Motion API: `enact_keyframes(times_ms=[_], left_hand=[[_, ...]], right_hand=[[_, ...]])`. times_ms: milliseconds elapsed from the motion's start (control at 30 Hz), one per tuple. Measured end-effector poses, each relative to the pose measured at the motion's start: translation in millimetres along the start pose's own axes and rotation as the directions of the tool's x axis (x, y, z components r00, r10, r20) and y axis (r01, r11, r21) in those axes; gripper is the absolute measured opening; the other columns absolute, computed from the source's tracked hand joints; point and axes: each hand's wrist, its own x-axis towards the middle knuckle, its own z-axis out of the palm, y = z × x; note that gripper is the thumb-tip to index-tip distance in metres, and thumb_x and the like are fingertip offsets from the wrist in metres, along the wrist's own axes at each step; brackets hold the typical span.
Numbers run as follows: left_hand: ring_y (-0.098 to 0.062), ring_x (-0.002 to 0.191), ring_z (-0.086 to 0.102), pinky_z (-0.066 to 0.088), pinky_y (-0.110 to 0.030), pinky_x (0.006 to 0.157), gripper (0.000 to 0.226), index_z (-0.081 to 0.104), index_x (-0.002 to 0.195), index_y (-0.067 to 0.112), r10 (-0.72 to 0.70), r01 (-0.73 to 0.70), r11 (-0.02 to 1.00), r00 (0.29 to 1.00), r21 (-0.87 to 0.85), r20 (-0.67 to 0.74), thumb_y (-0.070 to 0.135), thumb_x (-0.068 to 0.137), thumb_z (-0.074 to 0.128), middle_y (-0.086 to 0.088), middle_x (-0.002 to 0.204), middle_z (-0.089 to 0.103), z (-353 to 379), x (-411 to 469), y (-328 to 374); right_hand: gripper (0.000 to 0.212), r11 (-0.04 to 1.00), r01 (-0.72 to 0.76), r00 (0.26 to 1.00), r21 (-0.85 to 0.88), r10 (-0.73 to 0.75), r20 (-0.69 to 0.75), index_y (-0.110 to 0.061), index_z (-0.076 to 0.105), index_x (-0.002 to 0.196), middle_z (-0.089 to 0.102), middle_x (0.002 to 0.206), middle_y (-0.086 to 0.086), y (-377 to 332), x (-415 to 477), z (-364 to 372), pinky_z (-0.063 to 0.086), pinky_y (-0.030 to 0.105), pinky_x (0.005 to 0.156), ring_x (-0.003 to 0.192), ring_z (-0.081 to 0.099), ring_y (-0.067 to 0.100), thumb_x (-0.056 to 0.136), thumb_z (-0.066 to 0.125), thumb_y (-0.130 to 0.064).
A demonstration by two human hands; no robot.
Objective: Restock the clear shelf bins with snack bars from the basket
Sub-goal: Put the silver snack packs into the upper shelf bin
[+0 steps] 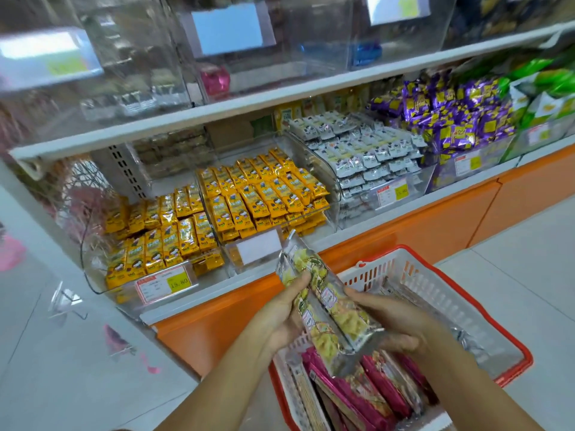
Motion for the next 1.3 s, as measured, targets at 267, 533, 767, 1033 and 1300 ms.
enact_keyframes(times_ms=[267, 533, 767, 1033, 1300], left_hand=[[-0.026, 0.129, 0.047, 0.033, -0.048, 0.111, 0.106, 0.053, 0.132, 0.013, 0.038, -0.019, 0.993, 0.984, 0.113, -0.176, 0.047, 0.041, 0.095, -0.011, 0.138, 0.052, 4.7, -6.9, -5.5], [-0.022, 0.097, 0.069, 0.055, -0.037, 0.084, 0.084, 0.065, 0.112, 0.009, 0.213, -0.187, 0.963, 0.97, 0.194, -0.121, 0.034, 0.038, 0.095, -0.008, 0.106, 0.072, 48.1, -45.9, 9.5], [-0.027, 0.104, 0.065, 0.051, -0.046, 0.091, 0.092, 0.056, 0.12, 0.008, 0.603, -0.55, 0.796, 0.758, 0.252, -0.25, 0.046, 0.044, 0.092, -0.008, 0.115, 0.067, 81.7, -84.9, 67.9], [-0.024, 0.08, 0.071, 0.058, -0.038, 0.073, 0.028, 0.068, 0.102, 0.006, 0.712, -0.67, 0.7, 0.682, 0.247, -0.17, 0.013, 0.076, 0.076, -0.008, 0.092, 0.074, 84.4, -162.8, 134.2], [-0.008, 0.052, 0.064, 0.055, -0.023, 0.049, 0.01, 0.062, 0.082, 0.01, 0.757, -0.722, 0.641, 0.65, 0.259, -0.061, 0.015, 0.09, 0.06, 0.0, 0.059, 0.066, 75.9, -215.0, 209.2]], right_hand=[[0.047, 0.782, -0.143, 0.917, -0.606, -0.125, -0.378, -0.018, 0.053, 0.113, 0.057, 0.119, 0.02, -20.2, -16.6, 30.9, 0.044, 0.045, 0.1, 0.109, 0.059, 0.029, 0.078, 0.075, -0.041], [0.051, 0.526, -0.128, 0.859, -0.841, -0.365, -0.359, -0.039, 0.037, 0.13, 0.055, 0.116, -0.01, -37.9, -56.4, 65.2, 0.05, 0.024, 0.08, 0.095, 0.06, 0.005, 0.087, 0.064, -0.043], [0.116, 0.09, -0.199, 0.695, -0.976, -0.689, -0.206, -0.062, -0.025, 0.132, -0.026, 0.152, -0.013, -22.3, -49.1, 130.3, 0.043, 0.036, 0.1, 0.138, 0.03, 0.023, 0.077, 0.074, -0.041], [0.06, -0.047, -0.028, 0.617, -0.999, -0.787, 0.02, -0.042, 0.026, 0.117, 0.035, 0.116, -0.005, -78.1, -44.0, 188.3, 0.04, 0.029, 0.068, 0.088, 0.051, 0.016, 0.075, 0.069, -0.038], [0.089, 0.129, 0.119, 0.834, -0.985, -0.55, 0.029, -0.059, 0.016, 0.141, 0.062, 0.114, -0.009, -173.1, -31.7, 243.4, 0.054, 0.031, 0.064, 0.076, 0.064, 0.015, 0.079, 0.071, -0.026]])
